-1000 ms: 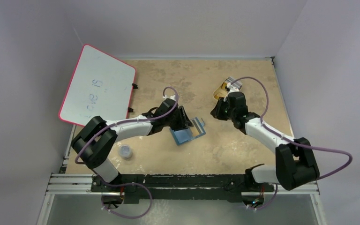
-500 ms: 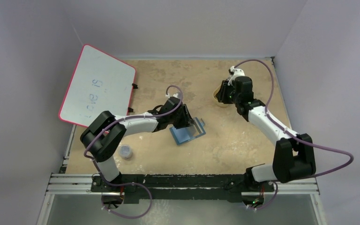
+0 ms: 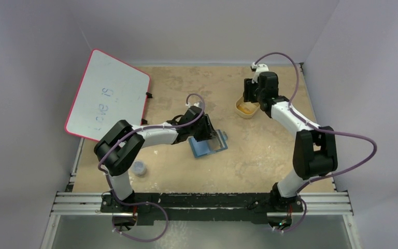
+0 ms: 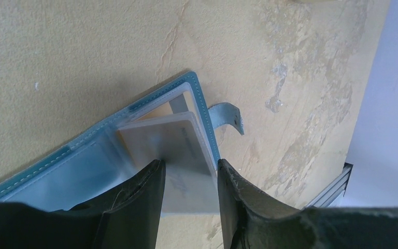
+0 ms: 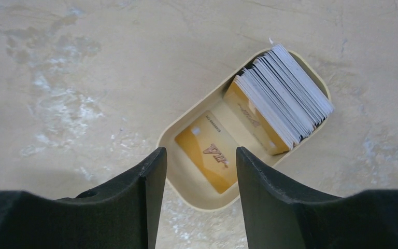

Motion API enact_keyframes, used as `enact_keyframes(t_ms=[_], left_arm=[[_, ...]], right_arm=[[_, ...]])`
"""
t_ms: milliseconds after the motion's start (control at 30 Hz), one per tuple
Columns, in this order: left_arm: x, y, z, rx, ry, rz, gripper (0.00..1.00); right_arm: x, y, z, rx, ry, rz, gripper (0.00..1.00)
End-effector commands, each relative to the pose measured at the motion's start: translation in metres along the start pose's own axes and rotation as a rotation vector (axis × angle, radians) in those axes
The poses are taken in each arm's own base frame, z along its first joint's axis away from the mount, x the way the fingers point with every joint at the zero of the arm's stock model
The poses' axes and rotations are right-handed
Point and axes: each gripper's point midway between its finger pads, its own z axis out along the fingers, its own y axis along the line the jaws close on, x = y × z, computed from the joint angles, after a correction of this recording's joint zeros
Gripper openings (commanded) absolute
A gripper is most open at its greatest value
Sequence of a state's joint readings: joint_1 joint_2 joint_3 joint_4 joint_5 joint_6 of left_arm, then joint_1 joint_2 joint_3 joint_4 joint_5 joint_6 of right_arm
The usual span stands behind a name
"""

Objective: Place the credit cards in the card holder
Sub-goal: Turn over the card slot in the card holder.

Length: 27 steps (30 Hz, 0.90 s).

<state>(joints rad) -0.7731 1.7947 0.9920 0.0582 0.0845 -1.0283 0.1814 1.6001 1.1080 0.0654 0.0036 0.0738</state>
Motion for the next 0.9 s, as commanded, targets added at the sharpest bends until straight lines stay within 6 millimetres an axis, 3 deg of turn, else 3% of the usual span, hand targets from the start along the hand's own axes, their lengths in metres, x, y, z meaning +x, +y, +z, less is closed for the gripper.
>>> enact_keyframes(t_ms=[0, 433, 600, 700, 867], left_arm=[[-0.013, -0.026, 0.001, 0.071, -0.024, 0.037, 0.42], [-0.011, -0.034, 0.001, 0.1, -0.001, 0.048, 0.43], [-0.021, -0.032, -0.017, 0.056, -0.046, 0.08, 0.46], [-0.029, -0.027, -0.032, 0.015, -0.085, 0.108, 0.58], [-0.034, -0.014, -0.06, -0.044, -0.131, 0.138, 0.62]], right_arm=[[-0.02, -0.017, 0.007, 0.065, -0.026, -0.128, 0.56], [-0.001, -0.04, 0.031, 0.149, 0.064, -0.293, 0.6], [-0.003, -0.051, 0.038, 0.19, 0.087, -0.367, 0.6], [-0.005, -0.054, 0.04, 0.202, 0.085, -0.409, 0.6], [0.0, -0.062, 0.049, 0.231, 0.134, -0.452, 0.61]])
